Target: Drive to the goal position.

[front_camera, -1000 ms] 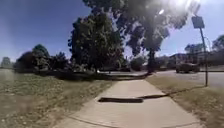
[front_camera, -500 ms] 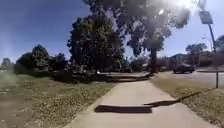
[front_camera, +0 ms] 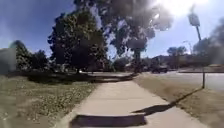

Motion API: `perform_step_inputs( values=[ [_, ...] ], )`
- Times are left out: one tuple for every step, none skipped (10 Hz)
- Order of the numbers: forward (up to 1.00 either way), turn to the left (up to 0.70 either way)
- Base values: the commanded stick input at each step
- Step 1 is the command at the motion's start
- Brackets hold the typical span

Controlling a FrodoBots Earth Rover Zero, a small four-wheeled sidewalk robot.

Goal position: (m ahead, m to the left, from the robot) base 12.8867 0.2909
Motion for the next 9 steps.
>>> perform_step_inputs(
  values=[
    [0.85, 0.0],
    [0.85, 0.0],
    [0.85, 0.0],
    [0.85, 0.0],
    [0.85, 0.0],
    [0.85, 0.0],
    [0.85, 0.0],
    [0.85, 0.0],
    [0.85, 0.0]
  ],
)
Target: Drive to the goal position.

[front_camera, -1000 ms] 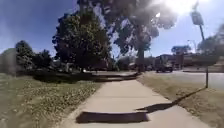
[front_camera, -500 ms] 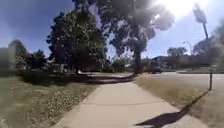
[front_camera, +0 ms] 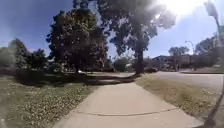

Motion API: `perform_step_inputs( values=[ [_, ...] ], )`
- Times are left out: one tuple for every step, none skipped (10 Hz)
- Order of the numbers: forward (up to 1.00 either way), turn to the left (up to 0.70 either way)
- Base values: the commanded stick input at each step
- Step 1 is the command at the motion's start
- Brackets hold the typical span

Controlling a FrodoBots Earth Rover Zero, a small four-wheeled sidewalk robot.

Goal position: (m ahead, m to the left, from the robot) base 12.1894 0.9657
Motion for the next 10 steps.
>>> perform_step_inputs(
  values=[
    [0.85, 0.0],
    [0.85, 0.0],
    [0.85, 0.0],
    [0.85, 0.0],
    [0.85, 0.0],
    [0.85, 0.0],
    [0.85, 0.0],
    [0.85, 0.0],
    [0.85, 0.0],
    [0.85, 0.0]
  ],
)
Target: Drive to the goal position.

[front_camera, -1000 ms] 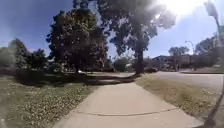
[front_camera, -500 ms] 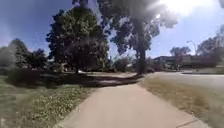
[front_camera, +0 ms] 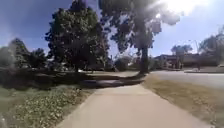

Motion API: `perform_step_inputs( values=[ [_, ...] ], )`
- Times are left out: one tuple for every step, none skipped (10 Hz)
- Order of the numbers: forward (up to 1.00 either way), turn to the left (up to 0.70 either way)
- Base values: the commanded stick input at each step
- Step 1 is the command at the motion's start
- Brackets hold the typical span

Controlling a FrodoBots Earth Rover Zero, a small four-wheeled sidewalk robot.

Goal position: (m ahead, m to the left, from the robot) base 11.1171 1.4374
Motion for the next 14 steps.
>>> perform_step_inputs(
  values=[
    [0.85, 0.0],
    [0.85, 0.0],
    [0.85, 0.0],
    [0.85, 0.0],
    [0.85, 0.0],
    [0.85, 0.0],
    [0.85, 0.0],
    [0.85, 0.0],
    [0.85, 0.0],
    [0.85, -0.21],
    [0.85, -0.34],
    [0.85, -0.29],
    [0.85, -0.12],
    [0.85, -0.02]
  ],
)
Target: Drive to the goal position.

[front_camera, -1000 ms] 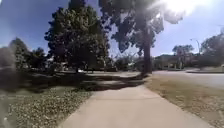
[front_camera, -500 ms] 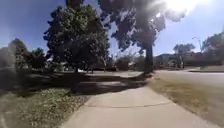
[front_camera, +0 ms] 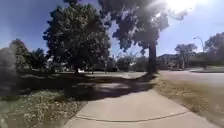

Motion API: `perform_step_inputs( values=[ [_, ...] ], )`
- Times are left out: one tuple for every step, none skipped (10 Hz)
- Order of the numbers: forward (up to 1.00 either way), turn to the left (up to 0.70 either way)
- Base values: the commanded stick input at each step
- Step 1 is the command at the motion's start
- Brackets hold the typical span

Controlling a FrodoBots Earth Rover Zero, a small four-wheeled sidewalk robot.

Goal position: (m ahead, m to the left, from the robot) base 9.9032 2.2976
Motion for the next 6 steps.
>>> perform_step_inputs(
  values=[
    [0.85, 0.0],
    [0.85, 0.0],
    [0.85, 0.0],
    [0.85, 0.0],
    [0.85, 0.0],
    [0.85, 0.0]
  ],
)
